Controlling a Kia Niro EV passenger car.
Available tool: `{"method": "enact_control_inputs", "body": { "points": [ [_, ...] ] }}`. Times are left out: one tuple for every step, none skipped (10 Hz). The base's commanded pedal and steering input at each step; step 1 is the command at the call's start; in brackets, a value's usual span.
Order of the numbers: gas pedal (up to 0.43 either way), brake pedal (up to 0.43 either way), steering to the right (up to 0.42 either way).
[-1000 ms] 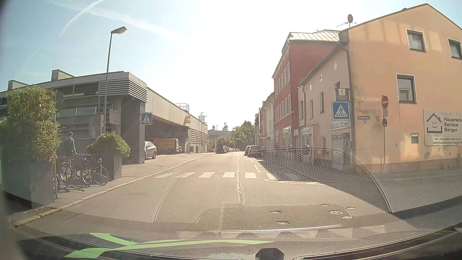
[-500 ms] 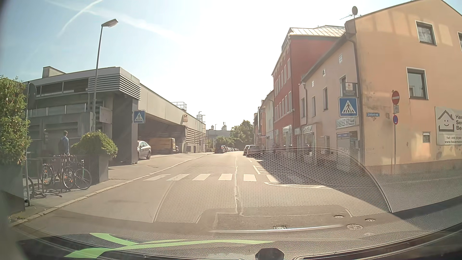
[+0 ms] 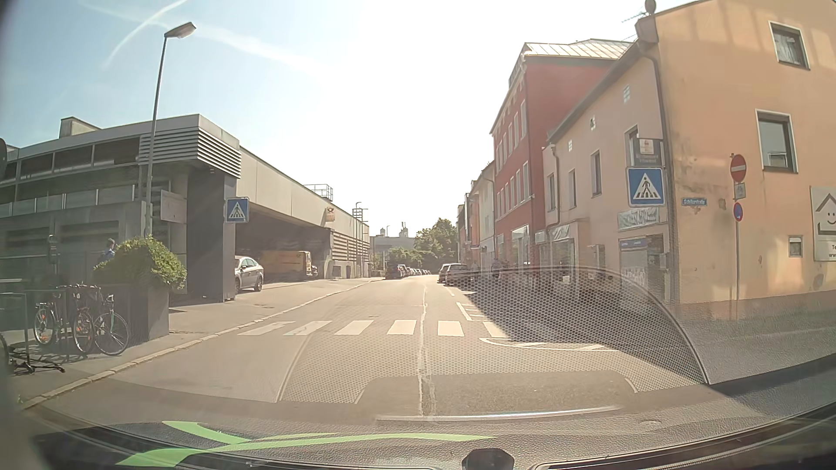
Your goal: Follow the waypoints while adhering to traffic rules and regulations
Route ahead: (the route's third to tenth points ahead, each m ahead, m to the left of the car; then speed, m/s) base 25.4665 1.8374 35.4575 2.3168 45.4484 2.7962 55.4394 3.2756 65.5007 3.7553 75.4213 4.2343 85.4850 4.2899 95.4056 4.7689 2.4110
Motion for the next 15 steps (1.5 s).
{"method": "enact_control_inputs", "body": {
  "points": [
    [0.0,0.0,0.009],
    [0.0,0.0,0.009],
    [0.0,0.0,0.009],
    [0.0,0.0,0.008],
    [0.0,0.0,0.007],
    [0.0,0.0,0.006],
    [0.0,0.0,0.003],
    [0.0,0.0,-0.002],
    [0.047,0.0,-0.009],
    [0.079,0.0,-0.017],
    [0.087,0.0,-0.022],
    [0.098,0.0,-0.026],
    [0.11,0.0,-0.03],
    [0.118,0.0,-0.043],
    [0.118,0.0,-0.053]
  ]
}}
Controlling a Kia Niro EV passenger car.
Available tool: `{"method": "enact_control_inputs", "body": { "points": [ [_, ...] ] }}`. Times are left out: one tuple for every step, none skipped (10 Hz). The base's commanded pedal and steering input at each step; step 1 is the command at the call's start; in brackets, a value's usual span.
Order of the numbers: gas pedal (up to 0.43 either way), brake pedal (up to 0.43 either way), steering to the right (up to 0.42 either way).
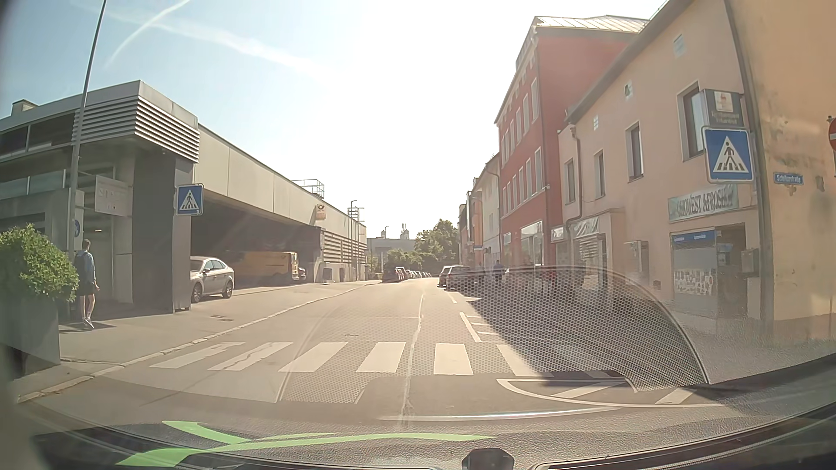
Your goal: Follow the waypoints while adhering to traffic rules and regulations
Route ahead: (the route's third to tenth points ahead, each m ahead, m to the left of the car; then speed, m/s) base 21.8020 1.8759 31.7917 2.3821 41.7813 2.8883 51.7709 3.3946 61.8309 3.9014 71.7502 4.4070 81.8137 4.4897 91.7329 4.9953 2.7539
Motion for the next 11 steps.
{"method": "enact_control_inputs", "body": {
  "points": [
    [0.118,0.0,-0.058],
    [0.118,0.0,-0.06],
    [0.118,0.0,-0.061],
    [0.118,0.0,-0.061],
    [0.118,0.0,-0.061],
    [0.118,0.0,-0.061],
    [0.11,0.0,-0.061],
    [0.11,0.0,-0.061],
    [0.11,0.0,-0.061],
    [0.11,0.0,-0.06],
    [0.11,0.0,-0.061]
  ]
}}
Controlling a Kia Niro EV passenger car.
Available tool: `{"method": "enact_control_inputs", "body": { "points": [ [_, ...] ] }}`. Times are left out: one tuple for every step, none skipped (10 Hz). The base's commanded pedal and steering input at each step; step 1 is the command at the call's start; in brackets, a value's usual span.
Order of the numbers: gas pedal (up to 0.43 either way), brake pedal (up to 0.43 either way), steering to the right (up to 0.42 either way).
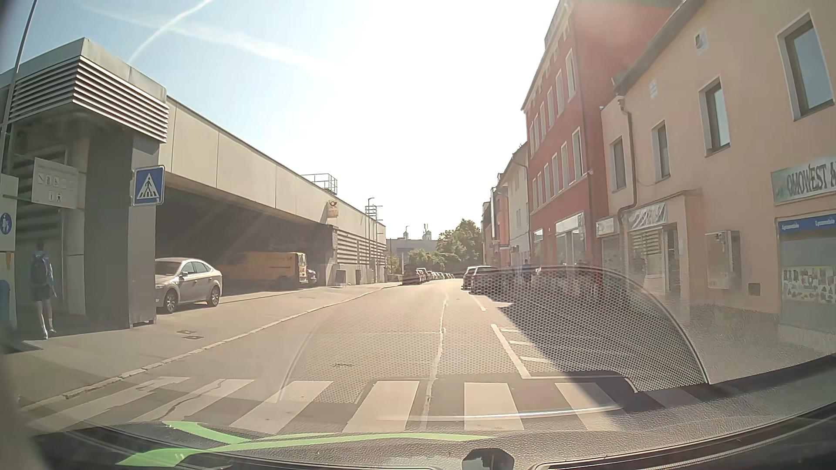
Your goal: Follow the waypoints while adhering to traffic rules and regulations
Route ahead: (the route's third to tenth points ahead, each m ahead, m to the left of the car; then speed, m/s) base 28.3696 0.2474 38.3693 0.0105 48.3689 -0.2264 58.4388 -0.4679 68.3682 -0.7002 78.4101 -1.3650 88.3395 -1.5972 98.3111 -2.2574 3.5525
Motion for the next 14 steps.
{"method": "enact_control_inputs", "body": {
  "points": [
    [0.11,0.0,-0.056],
    [0.11,0.0,-0.047],
    [0.11,0.0,-0.037],
    [0.11,0.0,-0.03],
    [0.11,0.0,-0.018],
    [0.11,0.0,-0.01],
    [0.11,0.0,-0.006],
    [0.11,0.0,-0.006],
    [0.11,0.0,-0.006],
    [0.11,0.0,-0.006],
    [0.11,0.0,-0.006],
    [0.11,0.0,-0.006],
    [0.11,0.0,-0.006],
    [0.11,0.0,-0.006]
  ]
}}
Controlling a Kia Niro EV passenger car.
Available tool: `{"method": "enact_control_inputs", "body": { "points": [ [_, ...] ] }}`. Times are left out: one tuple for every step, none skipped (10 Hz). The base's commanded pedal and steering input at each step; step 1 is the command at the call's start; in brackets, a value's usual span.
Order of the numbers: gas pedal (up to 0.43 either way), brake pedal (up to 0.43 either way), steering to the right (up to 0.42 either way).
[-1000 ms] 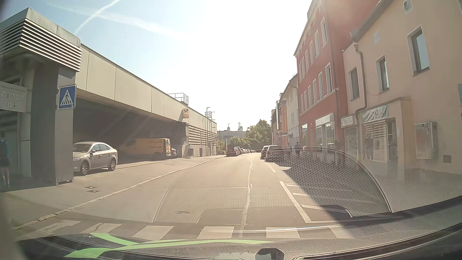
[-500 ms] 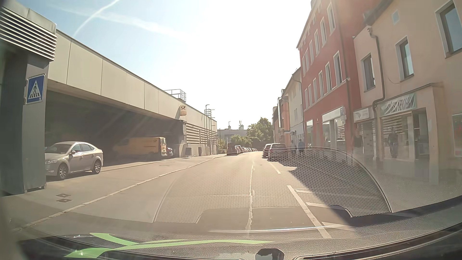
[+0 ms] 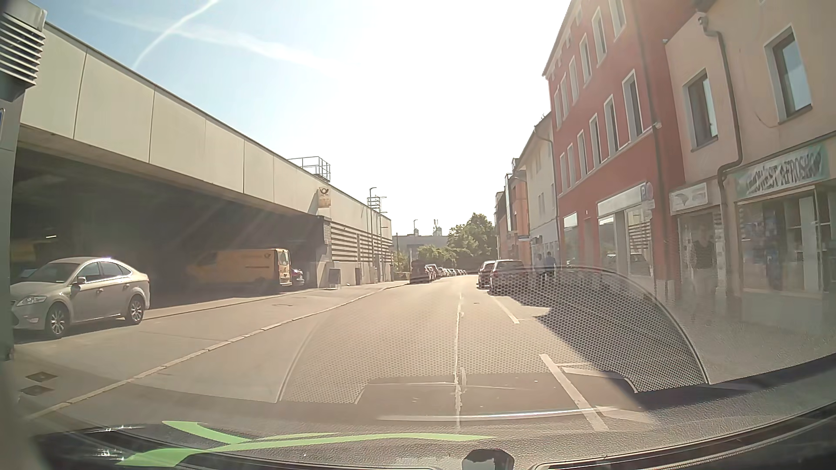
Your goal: Follow the waypoints while adhering to traffic rules and regulations
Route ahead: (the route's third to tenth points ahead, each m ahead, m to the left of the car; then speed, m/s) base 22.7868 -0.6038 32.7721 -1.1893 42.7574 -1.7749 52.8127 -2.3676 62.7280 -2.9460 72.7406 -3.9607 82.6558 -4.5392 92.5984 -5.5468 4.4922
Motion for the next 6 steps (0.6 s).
{"method": "enact_control_inputs", "body": {
  "points": [
    [0.11,0.0,-0.006],
    [0.11,0.0,-0.006],
    [0.11,0.0,-0.006],
    [0.11,0.0,-0.007],
    [0.098,0.0,-0.008],
    [0.067,0.0,-0.009]
  ]
}}
